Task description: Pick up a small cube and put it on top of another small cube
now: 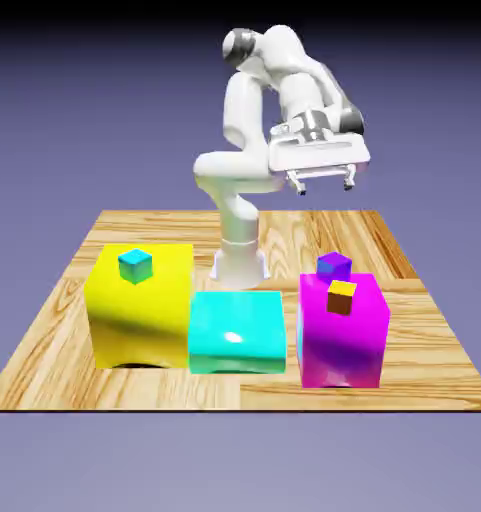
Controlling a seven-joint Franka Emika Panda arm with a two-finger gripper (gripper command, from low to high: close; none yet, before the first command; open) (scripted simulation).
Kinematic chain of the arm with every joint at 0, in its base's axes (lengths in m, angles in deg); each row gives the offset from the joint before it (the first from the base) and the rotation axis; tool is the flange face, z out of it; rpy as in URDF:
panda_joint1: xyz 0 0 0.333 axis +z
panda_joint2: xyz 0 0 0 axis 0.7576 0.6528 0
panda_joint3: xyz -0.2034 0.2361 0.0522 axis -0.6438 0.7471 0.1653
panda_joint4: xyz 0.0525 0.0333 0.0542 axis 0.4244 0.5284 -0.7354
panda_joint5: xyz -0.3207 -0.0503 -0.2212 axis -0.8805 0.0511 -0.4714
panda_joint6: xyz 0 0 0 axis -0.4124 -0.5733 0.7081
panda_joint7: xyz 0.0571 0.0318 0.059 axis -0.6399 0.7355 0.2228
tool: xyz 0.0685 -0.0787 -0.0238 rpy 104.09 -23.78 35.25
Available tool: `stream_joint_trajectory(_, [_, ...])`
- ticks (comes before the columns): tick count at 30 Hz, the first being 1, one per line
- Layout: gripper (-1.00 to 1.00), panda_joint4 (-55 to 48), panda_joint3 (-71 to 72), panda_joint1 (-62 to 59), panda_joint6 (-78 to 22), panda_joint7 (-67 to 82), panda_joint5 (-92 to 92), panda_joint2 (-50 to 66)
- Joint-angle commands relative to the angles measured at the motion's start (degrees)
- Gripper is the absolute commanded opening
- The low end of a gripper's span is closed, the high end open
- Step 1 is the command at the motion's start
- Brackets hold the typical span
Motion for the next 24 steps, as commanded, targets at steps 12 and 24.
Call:
stream_joint_trajectory(12, [0.00,-1.23,24.50,-3.41,1.69,6.64,29.90,-6.95])
stream_joint_trajectory(24, [0.00,-2.46,49.01,-6.83,3.39,13.29,59.81,-13.90])
